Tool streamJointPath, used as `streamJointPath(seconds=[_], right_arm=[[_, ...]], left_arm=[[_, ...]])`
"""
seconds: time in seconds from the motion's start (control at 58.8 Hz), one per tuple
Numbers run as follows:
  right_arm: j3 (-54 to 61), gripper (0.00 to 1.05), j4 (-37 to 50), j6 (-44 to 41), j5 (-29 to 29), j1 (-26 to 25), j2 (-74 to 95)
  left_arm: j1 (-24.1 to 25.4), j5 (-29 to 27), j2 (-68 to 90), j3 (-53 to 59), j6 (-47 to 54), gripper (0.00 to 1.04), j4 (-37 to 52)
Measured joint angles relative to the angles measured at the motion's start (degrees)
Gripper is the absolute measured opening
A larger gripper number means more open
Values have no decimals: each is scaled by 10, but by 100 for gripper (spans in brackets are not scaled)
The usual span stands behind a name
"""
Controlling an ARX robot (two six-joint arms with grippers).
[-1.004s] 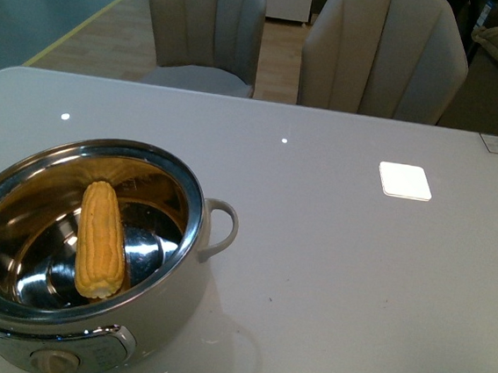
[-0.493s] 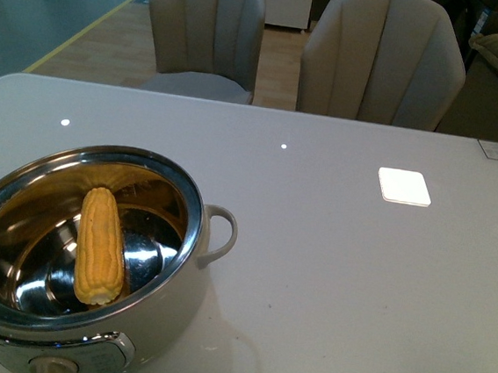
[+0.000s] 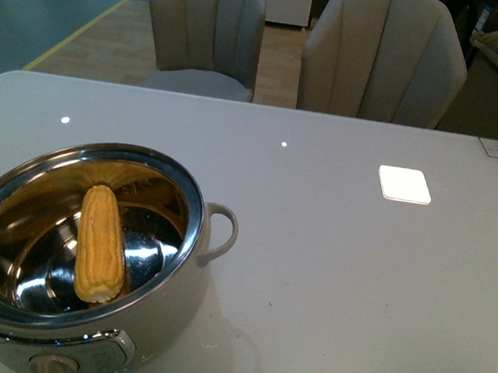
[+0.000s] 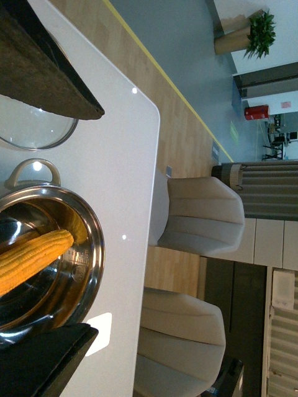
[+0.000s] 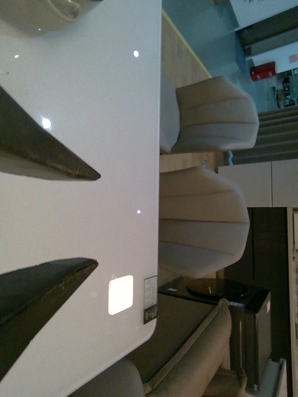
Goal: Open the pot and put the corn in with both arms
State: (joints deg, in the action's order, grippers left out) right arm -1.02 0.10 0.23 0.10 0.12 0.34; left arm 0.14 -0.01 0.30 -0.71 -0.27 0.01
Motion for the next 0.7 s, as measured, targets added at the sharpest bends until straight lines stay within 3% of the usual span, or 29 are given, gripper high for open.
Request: streamJointPath(seconds=[0.255, 0.697], right_arm=[[0, 96, 0, 0, 0, 0, 0], [0, 96, 0, 0, 0, 0, 0]], left_arm=[[0, 0, 0, 0, 0, 98, 0], [0, 0, 0, 0, 0, 98, 0]])
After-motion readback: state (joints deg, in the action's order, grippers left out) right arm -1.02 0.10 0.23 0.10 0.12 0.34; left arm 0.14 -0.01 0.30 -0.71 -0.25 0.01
